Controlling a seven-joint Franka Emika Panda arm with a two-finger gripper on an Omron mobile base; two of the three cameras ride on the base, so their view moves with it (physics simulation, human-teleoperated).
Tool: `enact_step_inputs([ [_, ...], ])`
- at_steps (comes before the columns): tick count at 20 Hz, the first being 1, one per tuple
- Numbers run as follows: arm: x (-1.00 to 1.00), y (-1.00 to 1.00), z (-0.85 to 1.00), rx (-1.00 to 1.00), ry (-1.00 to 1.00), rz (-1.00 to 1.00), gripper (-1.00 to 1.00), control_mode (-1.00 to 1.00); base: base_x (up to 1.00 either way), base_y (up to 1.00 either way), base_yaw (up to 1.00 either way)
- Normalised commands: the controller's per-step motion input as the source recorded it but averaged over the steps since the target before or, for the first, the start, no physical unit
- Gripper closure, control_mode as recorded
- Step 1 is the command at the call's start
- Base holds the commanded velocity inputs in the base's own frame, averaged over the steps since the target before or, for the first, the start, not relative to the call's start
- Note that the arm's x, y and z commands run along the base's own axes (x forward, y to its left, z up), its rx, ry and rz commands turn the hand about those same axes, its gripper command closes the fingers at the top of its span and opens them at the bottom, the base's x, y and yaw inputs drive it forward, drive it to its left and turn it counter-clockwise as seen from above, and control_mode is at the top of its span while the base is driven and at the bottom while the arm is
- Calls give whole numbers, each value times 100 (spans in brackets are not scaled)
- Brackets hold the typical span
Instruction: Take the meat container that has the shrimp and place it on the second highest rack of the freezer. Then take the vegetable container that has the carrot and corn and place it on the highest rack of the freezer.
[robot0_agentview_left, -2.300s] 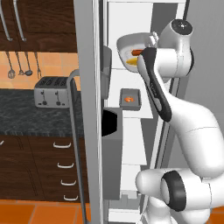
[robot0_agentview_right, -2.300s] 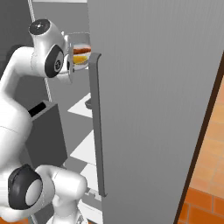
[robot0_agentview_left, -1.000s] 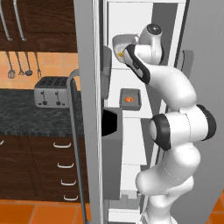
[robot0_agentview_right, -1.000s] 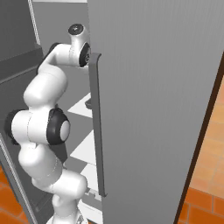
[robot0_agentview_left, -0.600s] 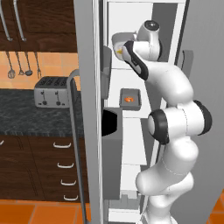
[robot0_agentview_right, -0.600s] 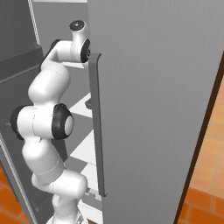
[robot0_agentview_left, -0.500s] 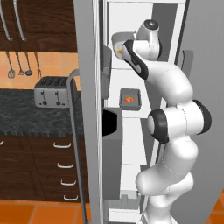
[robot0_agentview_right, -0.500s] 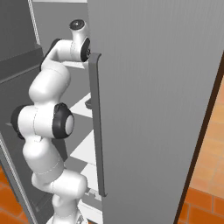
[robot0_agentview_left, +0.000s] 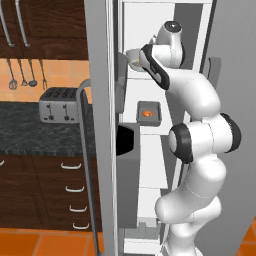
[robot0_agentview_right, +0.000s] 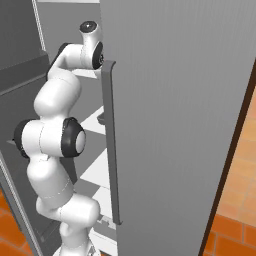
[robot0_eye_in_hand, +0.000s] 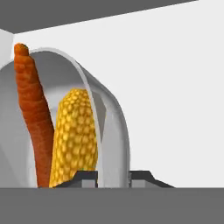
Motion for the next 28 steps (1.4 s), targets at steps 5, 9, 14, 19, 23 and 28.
enact_step_inputs([
  [5, 0, 0, 0, 0, 0, 0, -100, -100, 0, 0, 0],
  [9, -49, 0, 0, 0, -20, 0, -100, -100, 0, 0, 0],
  [14, -100, 0, 7, 0, -26, -1, -100, -100, 0, 0, 0],
  [19, -100, 3, 24, 0, -21, 0, -100, -100, 0, 0, 0],
  [23, -100, 0, 62, 0, -20, 0, -100, -100, 0, 0, 0],
  [28, -100, 0, 10, 0, 3, 0, -100, -100, 0, 0, 0],
])
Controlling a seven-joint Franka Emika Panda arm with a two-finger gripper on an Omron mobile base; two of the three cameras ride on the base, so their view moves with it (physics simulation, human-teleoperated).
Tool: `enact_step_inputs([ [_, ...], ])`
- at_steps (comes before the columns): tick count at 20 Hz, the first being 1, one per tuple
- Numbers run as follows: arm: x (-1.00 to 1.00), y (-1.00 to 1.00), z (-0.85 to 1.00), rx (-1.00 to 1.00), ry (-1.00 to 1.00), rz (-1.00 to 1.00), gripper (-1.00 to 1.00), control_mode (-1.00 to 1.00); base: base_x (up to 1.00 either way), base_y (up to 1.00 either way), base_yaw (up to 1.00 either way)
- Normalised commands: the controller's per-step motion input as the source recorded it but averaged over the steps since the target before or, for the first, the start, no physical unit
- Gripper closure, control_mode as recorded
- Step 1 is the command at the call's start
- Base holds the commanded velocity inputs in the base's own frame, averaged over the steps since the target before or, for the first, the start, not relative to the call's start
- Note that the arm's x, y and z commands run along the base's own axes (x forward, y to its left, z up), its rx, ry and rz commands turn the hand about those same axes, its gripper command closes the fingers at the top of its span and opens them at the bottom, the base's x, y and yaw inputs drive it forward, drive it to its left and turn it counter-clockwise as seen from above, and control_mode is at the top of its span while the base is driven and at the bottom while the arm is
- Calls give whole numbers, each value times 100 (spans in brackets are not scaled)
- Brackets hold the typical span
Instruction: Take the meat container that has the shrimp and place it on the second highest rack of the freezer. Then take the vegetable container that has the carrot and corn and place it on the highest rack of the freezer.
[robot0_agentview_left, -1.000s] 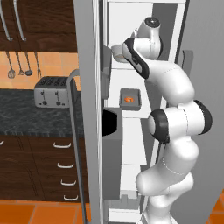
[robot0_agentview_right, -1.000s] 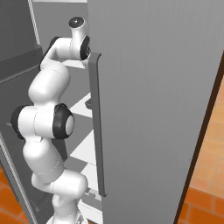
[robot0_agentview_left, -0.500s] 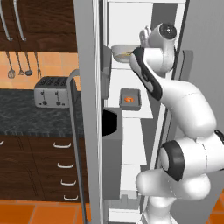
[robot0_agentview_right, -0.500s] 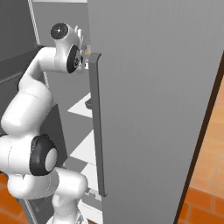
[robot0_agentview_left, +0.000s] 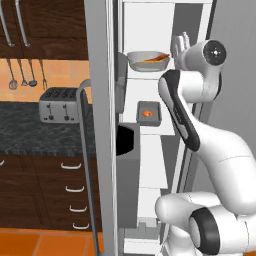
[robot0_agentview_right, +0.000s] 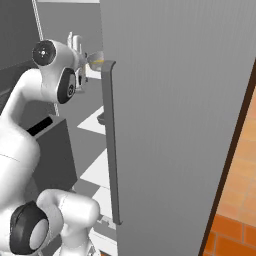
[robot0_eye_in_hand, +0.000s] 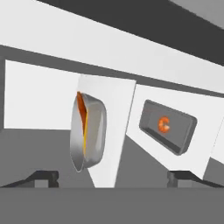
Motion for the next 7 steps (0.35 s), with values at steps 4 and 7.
enact_step_inputs([
  [4, -100, 0, -6, 2, 13, 0, -100, -100, 0, 0, 0],
  [7, -100, 0, -6, 0, 13, 0, -100, -100, 0, 0, 0],
])
